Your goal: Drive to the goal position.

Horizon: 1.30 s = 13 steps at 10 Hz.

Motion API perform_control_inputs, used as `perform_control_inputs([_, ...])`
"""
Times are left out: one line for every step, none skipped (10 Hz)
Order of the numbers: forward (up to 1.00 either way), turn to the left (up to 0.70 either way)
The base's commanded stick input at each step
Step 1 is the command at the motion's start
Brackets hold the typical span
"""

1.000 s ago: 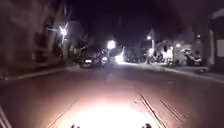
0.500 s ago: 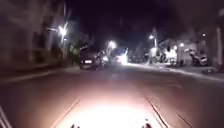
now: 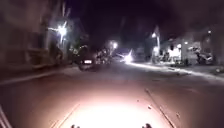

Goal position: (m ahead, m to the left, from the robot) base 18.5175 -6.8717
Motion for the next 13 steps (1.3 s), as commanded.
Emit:
perform_control_inputs([0.85,0.00])
perform_control_inputs([0.85,0.00])
perform_control_inputs([0.85,0.00])
perform_control_inputs([0.85,0.00])
perform_control_inputs([0.85,0.00])
perform_control_inputs([0.85,0.00])
perform_control_inputs([0.85,0.00])
perform_control_inputs([0.85,-0.07])
perform_control_inputs([0.85,-0.22])
perform_control_inputs([0.85,-0.34])
perform_control_inputs([0.85,-0.30])
perform_control_inputs([0.85,-0.06])
perform_control_inputs([0.85,0.00])
